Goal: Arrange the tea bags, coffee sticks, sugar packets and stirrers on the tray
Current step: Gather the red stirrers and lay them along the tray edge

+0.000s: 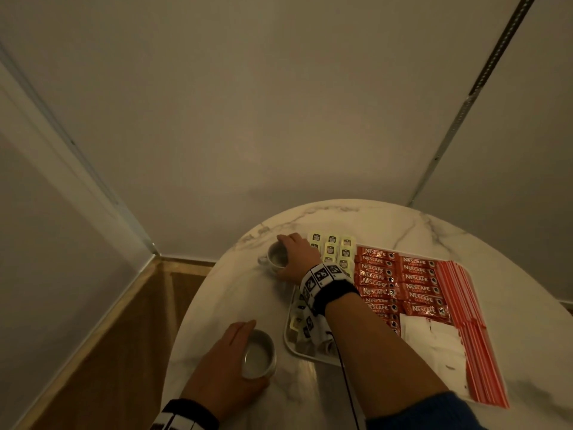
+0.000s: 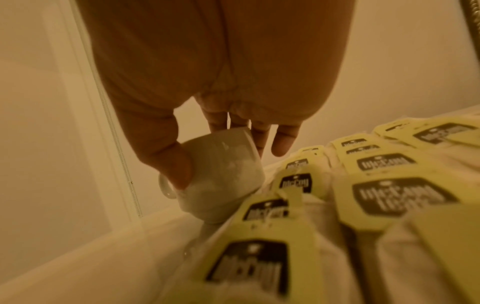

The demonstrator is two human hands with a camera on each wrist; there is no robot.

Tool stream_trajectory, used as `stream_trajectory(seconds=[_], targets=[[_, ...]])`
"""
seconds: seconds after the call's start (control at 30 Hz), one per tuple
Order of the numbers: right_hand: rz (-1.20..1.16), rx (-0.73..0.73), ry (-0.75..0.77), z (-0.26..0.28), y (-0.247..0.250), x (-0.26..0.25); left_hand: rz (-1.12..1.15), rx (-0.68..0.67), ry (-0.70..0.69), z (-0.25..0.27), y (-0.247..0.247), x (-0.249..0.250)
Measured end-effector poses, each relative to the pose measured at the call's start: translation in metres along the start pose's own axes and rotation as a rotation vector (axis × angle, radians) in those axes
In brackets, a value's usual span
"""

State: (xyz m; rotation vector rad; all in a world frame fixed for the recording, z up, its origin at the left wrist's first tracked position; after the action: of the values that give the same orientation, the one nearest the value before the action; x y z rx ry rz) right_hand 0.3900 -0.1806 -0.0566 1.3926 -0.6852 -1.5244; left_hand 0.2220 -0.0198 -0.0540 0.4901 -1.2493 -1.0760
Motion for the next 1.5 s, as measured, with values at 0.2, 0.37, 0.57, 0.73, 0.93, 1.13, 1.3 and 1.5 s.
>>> stream_trajectory(seconds=[0.2,0.37,0.57,0.73,0.93,1.13,1.3,1.5], targets=[[0.049,0.056,-0.031,0.0,0.0,0.0,-0.001,-0.007,0.015,0.001,0.0,0.003],[0.117,0.139,-0.085,0.001,0.002,0.0,-0.011,0.011,0.009,0.004,0.001,0.006],[0.132,0.159,-0.128,0.001,0.0,0.0,-0.009,0.057,0.036,0.0,0.0,0.007],[0.051,0.159,-0.171,0.009,0.006,0.005,0.0,0.04,0.057,-0.001,0.0,0.006],[-0.423,0.286,-0.263,0.053,0.049,0.038,0.021,0.063,0.088,-0.011,0.005,0.006],[-0.622,0.311,-0.285,0.127,0.074,0.069,0.053,0.173,0.115,-0.038,0.024,0.019],[-0.668,0.301,-0.31,0.182,0.074,0.085,0.02,0.209,0.131,-0.065,0.032,0.034],[-0.677,0.315,-0.341,0.221,0.069,0.102,-0.011,0.208,0.178,-0.085,0.027,0.04]])
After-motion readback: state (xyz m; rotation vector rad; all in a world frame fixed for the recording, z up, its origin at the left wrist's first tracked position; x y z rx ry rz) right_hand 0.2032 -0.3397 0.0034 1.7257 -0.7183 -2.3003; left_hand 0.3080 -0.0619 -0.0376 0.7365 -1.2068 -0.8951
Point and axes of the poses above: each hand's wrist, its own z-axis away from the middle knuckle, its own y-axis out of the back of the hand, x = y × z, the point moved 6 cm from there along -z, towards the middle knuckle, and after that the axes turned 1 degree about x, right-handed, at the moved point
